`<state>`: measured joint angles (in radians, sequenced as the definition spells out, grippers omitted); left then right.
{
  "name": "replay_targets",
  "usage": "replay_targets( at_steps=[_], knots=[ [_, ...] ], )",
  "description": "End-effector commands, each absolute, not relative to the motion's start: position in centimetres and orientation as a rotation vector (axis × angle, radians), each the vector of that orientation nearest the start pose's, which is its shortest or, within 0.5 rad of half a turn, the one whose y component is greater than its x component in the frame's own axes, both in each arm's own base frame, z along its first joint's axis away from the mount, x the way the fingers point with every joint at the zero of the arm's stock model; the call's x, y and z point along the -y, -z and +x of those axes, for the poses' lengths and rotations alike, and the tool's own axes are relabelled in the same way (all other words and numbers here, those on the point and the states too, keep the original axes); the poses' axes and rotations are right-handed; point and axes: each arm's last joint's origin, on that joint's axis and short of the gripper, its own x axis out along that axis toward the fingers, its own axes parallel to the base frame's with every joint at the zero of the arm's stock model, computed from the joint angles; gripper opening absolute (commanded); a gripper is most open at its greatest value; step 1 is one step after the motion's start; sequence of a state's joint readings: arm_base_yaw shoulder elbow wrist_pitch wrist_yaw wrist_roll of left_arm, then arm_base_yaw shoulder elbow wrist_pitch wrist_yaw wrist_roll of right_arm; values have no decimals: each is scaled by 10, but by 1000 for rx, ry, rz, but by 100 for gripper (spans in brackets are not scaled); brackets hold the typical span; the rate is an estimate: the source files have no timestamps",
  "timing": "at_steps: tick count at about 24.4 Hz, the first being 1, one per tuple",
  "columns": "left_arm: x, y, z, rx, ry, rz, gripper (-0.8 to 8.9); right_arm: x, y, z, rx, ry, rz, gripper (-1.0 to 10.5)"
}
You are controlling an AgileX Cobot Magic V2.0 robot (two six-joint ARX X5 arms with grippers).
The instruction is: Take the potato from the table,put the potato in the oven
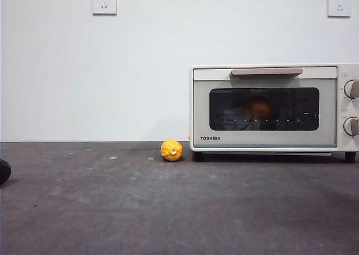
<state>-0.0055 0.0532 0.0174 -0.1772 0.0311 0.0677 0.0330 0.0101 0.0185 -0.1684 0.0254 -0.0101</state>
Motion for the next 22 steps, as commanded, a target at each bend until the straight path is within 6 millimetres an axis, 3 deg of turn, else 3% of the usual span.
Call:
replay_targets(
  at_steps=[1,22],
  knots=[
    [1,-146,98,-212,44,74,-4,-2,-149,96,-184,-10,-61,1],
    [1,-146,99,-214,44,74,-4,-2,-150,96,-181,-3,-51,1]
  ],
)
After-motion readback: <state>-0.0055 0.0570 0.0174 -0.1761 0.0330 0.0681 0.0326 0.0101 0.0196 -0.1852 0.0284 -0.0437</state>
